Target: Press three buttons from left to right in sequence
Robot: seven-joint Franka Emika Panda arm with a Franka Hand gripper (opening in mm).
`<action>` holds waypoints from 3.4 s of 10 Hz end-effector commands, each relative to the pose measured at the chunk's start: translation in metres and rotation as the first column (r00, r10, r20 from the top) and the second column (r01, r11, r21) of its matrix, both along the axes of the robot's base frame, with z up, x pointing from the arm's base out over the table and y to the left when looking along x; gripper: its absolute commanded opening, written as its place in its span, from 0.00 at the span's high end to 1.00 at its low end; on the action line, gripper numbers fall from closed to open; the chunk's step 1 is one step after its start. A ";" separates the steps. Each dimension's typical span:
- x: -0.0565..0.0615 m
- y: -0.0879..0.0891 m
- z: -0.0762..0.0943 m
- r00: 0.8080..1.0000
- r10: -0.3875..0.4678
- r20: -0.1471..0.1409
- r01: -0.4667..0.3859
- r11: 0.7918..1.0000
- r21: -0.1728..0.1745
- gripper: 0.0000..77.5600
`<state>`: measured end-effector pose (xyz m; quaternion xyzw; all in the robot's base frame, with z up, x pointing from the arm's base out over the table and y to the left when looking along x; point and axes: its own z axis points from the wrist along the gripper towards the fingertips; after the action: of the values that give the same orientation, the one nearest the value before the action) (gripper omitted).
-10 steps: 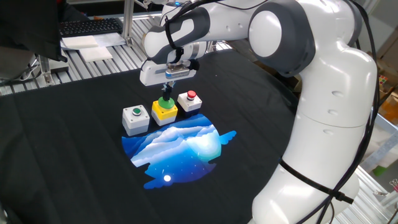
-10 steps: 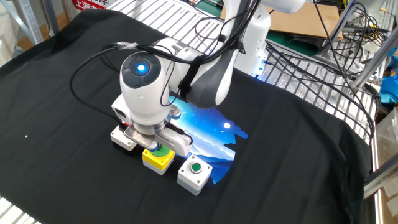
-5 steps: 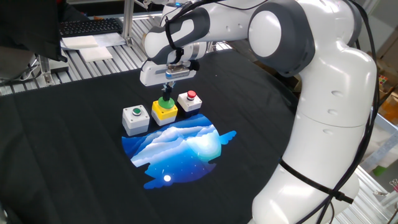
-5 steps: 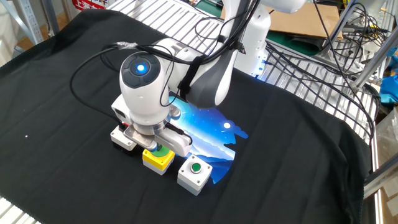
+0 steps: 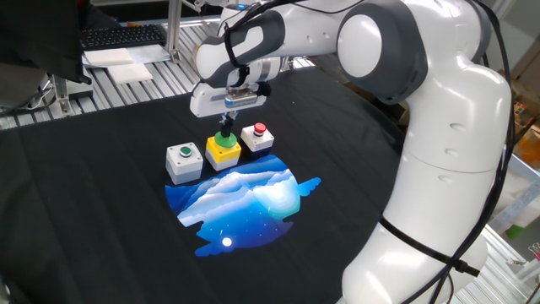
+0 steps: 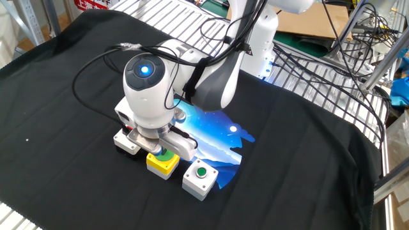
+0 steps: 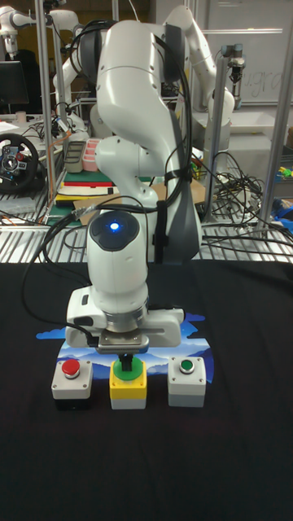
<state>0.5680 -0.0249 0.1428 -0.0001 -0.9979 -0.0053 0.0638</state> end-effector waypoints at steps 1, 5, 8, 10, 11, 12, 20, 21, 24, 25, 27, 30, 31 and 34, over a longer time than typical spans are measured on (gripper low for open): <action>-0.002 0.000 -0.002 1.000 -0.001 -0.006 0.001 1.000 0.001 1.00; -0.004 -0.001 -0.007 1.000 0.000 -0.003 0.000 1.000 -0.001 1.00; -0.005 -0.002 -0.013 1.000 -0.001 0.001 0.001 1.000 0.000 1.00; -0.005 -0.002 -0.013 1.000 -0.002 0.000 0.002 1.000 0.001 1.00; -0.005 -0.002 -0.013 1.000 -0.002 0.000 0.002 1.000 0.001 1.00; -0.005 -0.002 -0.013 1.000 -0.002 0.000 0.002 1.000 0.001 1.00; -0.002 0.013 0.023 1.000 -0.010 0.006 0.010 1.000 0.006 1.00; 0.000 0.014 0.035 1.000 -0.004 0.007 0.004 1.000 0.012 1.00; 0.005 0.020 0.068 1.000 0.015 0.014 -0.015 1.000 0.016 1.00; 0.004 0.024 0.069 1.000 0.017 0.026 -0.018 1.000 0.017 1.00; 0.002 0.030 0.071 0.999 0.023 0.045 -0.024 1.000 0.014 1.00; -0.001 0.042 0.062 0.996 0.045 0.079 -0.046 0.999 0.011 1.00; -0.002 0.045 0.058 0.995 0.042 0.091 -0.043 0.999 0.010 1.00; -0.002 0.058 0.059 0.996 0.020 0.090 -0.021 1.000 0.006 1.00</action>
<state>0.5655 0.0303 0.1993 0.0142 -0.9996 -0.0092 0.0207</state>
